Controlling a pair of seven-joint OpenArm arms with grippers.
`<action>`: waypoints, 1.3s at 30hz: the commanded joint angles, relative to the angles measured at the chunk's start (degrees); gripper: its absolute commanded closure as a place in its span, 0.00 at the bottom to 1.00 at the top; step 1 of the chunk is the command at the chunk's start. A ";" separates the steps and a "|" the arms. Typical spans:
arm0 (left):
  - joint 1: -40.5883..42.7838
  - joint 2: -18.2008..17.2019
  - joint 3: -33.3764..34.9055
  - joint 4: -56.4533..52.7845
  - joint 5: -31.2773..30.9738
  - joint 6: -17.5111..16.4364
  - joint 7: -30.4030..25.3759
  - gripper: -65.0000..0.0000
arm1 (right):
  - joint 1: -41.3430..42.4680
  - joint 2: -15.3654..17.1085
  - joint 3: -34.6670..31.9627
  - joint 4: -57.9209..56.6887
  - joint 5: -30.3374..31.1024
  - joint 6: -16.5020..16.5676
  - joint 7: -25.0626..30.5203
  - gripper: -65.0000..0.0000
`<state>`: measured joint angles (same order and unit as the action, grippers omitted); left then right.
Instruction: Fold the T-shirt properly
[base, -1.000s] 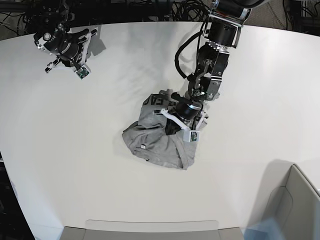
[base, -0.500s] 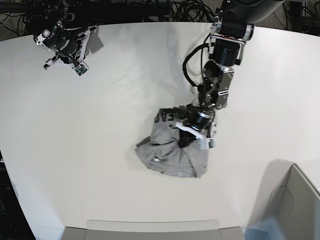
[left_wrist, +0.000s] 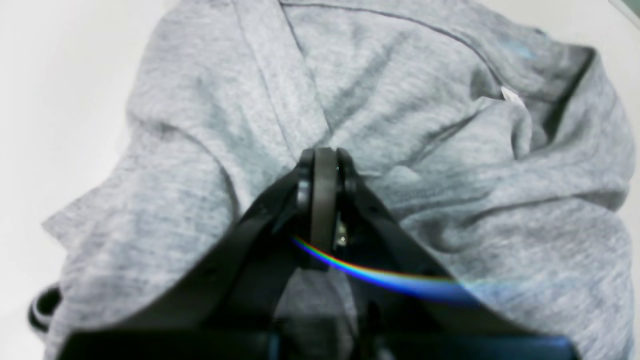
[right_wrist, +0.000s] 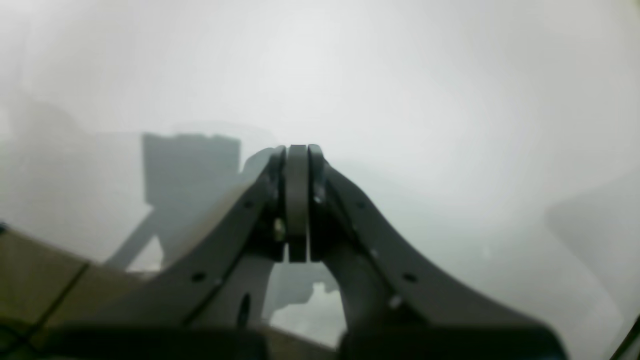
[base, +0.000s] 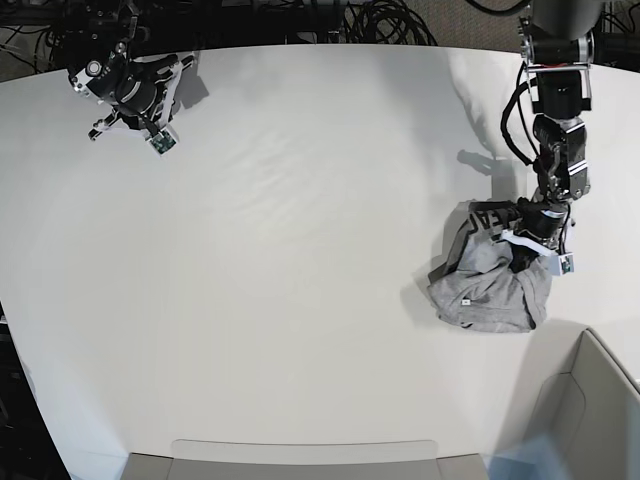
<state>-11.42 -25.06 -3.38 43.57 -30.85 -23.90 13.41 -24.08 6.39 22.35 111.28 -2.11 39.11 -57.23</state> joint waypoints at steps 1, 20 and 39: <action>2.23 -0.48 0.26 1.57 2.76 0.56 6.68 1.00 | 0.30 0.42 0.20 1.02 0.48 0.89 0.84 1.00; 21.40 5.41 -21.28 62.58 2.85 0.74 29.89 1.00 | -0.23 -3.45 0.29 7.26 0.57 0.89 1.28 1.00; 62.72 15.43 -27.52 71.11 2.85 0.38 18.63 1.00 | -29.95 -15.39 0.20 5.86 0.92 0.89 27.56 1.00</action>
<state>50.70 -9.32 -30.48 114.10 -27.83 -23.59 33.19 -53.23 -8.84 22.48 116.46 -2.00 39.11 -30.65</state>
